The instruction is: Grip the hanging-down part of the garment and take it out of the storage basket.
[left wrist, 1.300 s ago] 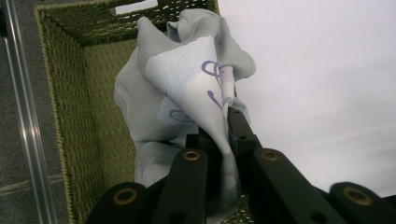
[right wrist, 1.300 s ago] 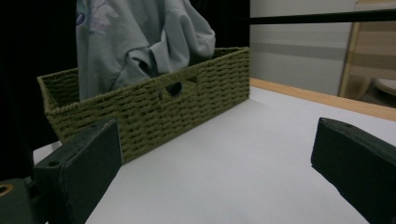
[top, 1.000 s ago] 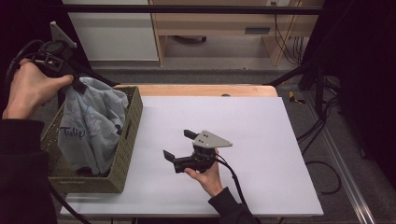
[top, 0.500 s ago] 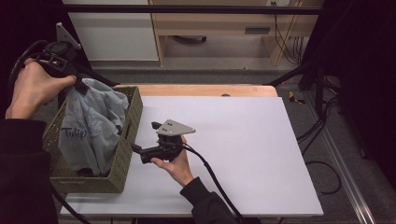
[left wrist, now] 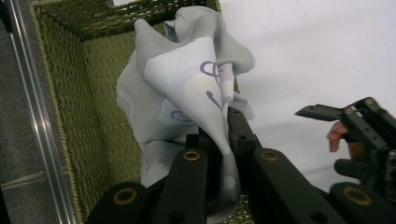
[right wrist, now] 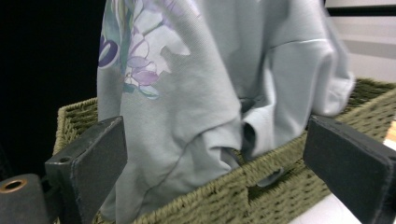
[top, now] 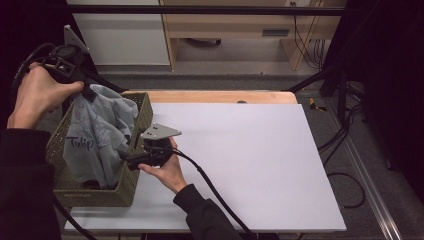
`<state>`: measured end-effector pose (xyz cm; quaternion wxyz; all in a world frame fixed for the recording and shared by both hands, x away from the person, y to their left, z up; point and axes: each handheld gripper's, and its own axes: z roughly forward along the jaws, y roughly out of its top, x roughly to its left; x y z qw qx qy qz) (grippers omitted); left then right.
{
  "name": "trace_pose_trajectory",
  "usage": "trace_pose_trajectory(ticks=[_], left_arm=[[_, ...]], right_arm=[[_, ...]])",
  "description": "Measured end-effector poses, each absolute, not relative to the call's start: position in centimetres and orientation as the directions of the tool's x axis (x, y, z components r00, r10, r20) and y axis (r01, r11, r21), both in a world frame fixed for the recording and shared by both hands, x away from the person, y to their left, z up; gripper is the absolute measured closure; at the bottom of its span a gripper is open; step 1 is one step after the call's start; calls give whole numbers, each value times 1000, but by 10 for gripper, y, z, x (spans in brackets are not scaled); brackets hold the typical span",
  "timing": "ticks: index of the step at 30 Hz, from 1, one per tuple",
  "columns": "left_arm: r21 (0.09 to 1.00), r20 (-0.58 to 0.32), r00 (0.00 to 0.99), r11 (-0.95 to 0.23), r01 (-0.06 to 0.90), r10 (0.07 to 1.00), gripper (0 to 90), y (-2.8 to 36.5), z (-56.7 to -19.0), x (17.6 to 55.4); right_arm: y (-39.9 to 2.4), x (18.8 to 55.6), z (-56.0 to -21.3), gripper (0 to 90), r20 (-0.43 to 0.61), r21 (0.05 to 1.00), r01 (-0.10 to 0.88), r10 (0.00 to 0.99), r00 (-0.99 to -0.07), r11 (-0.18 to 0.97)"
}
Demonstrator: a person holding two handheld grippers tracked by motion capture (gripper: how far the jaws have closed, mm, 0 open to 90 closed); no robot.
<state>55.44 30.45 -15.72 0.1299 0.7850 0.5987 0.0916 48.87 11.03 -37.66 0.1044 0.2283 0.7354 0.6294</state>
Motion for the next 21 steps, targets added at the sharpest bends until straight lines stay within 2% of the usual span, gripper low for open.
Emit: trace_pose_trajectory(ticks=[9,11,14,15,20,21], left_arm=[[312,-14,270,-252,916,963,859,304,-158,554],[313,-16,270,-252,916,963,859,304,-158,554],[312,-12,273,-256,915,962,859,305,-159,554],[313,-11,272,-255,915,962,859,306,-159,554],[313,-17,272,-254,915,962,859,307,-159,552],[314,-16,274,-256,914,961,859,308,-159,552]], right_arm=[[146,494,-385,99,150,958,241,451,-880,153],[155,495,-387,157,153,955,247,440,-885,163],[161,495,-391,334,122,956,226,446,-887,187],[161,495,-391,334,122,956,226,446,-887,187],[162,495,-392,755,122,946,241,451,-884,215],[161,495,-391,795,121,947,239,448,-886,217]])
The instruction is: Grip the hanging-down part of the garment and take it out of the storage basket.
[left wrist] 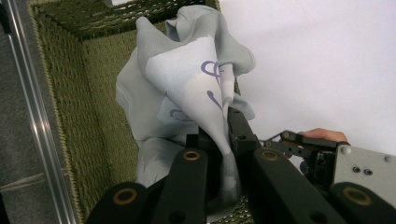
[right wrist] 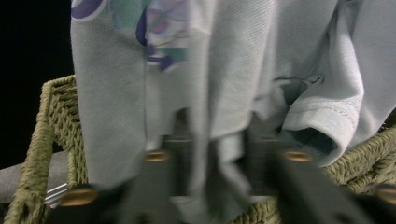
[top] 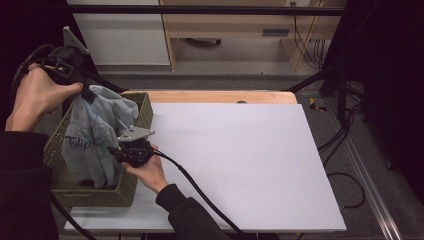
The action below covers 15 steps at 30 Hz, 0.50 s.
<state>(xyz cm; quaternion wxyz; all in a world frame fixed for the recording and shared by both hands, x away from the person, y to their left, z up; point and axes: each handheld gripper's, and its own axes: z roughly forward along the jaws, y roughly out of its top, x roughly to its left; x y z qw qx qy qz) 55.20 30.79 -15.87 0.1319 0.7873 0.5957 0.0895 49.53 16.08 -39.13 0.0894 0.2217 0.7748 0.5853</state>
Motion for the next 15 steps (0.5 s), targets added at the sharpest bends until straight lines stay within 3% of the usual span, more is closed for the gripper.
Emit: trace_pose_trajectory(ticks=[2,15], left_arm=[[319,-18,274,-254,913,962,860,308,-158,552],[340,-33,272,-245,908,962,860,314,-156,549]], right_arm=[[155,496,-388,834,119,947,235,441,-890,220],[107,492,-363,851,106,962,202,433,-895,183]])
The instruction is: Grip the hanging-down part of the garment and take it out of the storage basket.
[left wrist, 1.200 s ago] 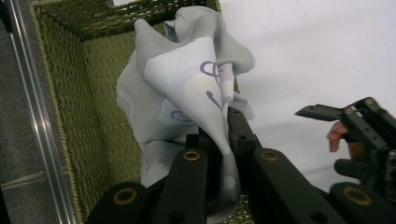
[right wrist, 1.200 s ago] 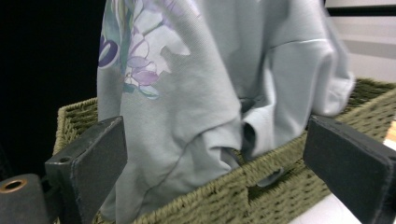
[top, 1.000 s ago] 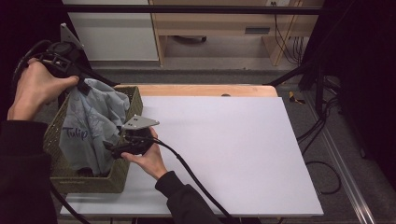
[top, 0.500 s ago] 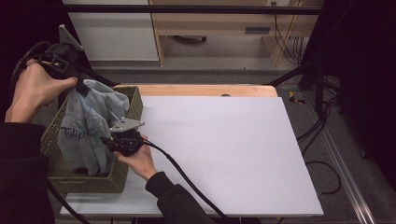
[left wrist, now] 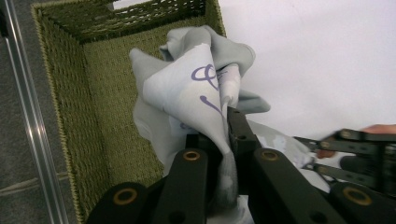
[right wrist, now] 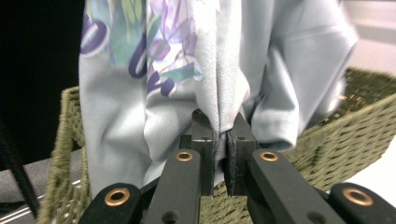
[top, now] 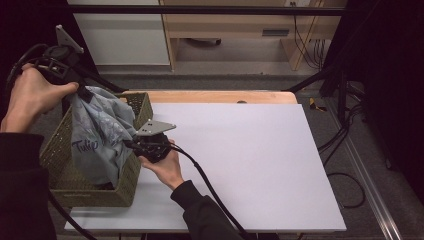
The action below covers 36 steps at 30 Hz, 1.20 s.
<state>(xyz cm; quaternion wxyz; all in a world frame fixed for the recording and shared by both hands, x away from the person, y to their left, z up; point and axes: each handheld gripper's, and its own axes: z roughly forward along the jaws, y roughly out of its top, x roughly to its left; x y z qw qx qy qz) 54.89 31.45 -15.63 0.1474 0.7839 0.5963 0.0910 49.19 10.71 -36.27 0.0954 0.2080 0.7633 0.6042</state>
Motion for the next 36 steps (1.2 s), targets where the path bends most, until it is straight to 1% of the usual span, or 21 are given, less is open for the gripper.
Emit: trace_pose_trajectory(ticks=[3,9,12,14,19,28,32,34,36], left_arm=[[345,-34,278,-250,905,960,860,313,-156,548],[349,-40,286,-255,902,957,860,309,-156,548],[350,-48,293,-259,900,955,859,307,-157,548],[349,-54,299,-263,900,953,860,305,-157,548],[352,-70,319,-276,894,945,859,297,-158,548],[350,-66,358,-314,882,931,859,280,-159,550],[357,-68,361,-315,879,930,859,279,-158,549],[359,-69,360,-314,879,930,859,279,-158,549],[356,-67,363,-317,879,929,859,278,-158,549]], right_arm=[[92,486,-351,853,79,971,168,434,-898,172],[74,481,-337,855,75,976,158,446,-892,152],[57,477,-320,856,57,983,132,466,-883,130],[54,477,-317,856,57,984,130,469,-882,125],[34,473,-293,857,24,990,89,495,-869,107],[20,469,-282,857,18,995,65,523,-852,71],[18,471,-286,854,21,993,79,525,-851,88],[18,473,-297,848,30,988,105,523,-852,115],[18,474,-301,846,32,986,112,521,-853,122]])
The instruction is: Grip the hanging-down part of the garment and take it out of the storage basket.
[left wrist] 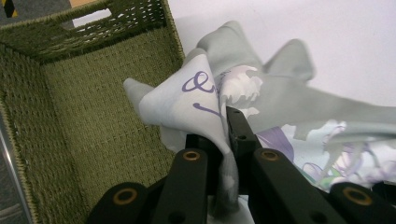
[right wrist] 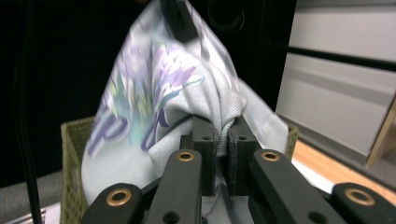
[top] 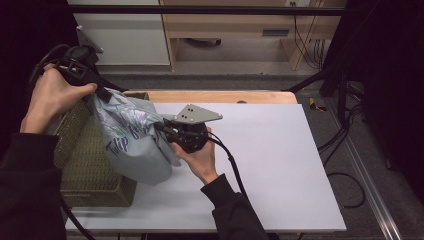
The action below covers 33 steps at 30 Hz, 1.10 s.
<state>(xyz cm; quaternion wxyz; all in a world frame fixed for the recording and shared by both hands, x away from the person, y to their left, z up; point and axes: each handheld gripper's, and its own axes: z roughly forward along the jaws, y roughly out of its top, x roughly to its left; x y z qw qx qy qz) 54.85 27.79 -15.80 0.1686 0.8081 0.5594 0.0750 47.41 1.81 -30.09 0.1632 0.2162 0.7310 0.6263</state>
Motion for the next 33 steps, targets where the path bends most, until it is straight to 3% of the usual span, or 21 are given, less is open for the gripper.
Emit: trace_pose_trajectory(ticks=[3,6,10,12,15,22,33], left_arm=[[353,-65,367,-322,878,928,859,276,-159,548],[351,-62,371,-328,877,927,859,274,-160,549],[342,-54,369,-330,880,928,859,272,-162,550],[339,-53,370,-332,880,928,859,272,-162,551],[335,-51,368,-332,882,928,859,270,-163,551],[331,-37,359,-328,885,932,859,266,-163,552],[328,-44,354,-321,888,934,858,265,-166,554]], right_arm=[[21,477,-319,828,53,979,147,516,-855,143],[24,478,-335,753,66,970,174,510,-858,168],[23,473,-348,466,60,964,178,491,-869,197],[21,471,-348,430,66,966,178,489,-870,185],[1,463,-343,253,83,976,174,513,-855,131],[-38,453,-339,130,77,985,152,597,-799,76],[-106,434,-358,67,82,988,151,693,-716,39]])
